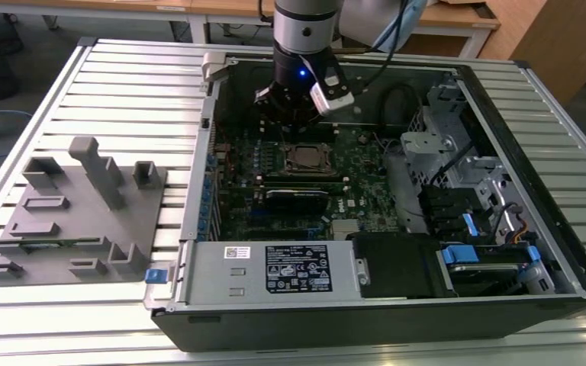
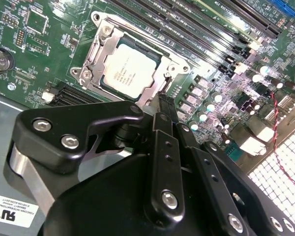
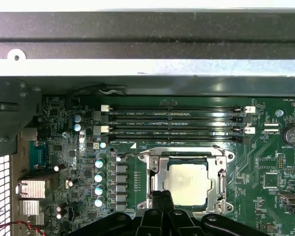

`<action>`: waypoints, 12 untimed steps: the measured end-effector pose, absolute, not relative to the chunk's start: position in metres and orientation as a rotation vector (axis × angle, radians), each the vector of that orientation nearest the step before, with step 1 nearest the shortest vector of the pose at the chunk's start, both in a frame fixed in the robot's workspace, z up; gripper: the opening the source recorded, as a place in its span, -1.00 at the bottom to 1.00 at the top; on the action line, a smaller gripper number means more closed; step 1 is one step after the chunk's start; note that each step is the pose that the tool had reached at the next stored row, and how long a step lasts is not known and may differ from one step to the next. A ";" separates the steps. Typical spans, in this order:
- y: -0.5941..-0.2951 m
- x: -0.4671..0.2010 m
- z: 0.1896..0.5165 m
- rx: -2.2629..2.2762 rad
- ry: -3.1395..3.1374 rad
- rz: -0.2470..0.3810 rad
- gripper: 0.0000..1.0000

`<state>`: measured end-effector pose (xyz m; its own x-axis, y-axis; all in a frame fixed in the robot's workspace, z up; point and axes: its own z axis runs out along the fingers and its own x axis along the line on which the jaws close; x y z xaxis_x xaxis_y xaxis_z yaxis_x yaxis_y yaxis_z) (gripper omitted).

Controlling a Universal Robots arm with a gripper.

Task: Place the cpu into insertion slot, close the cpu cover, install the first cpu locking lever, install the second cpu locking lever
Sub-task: 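Install the first cpu locking lever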

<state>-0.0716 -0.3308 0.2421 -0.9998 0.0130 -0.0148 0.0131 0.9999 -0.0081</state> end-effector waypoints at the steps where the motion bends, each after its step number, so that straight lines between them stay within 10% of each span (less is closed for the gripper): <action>1: -0.331 -0.073 0.242 0.021 3.127 -0.013 -0.79; 12: -0.330 -0.087 0.241 0.021 3.126 -0.013 -0.79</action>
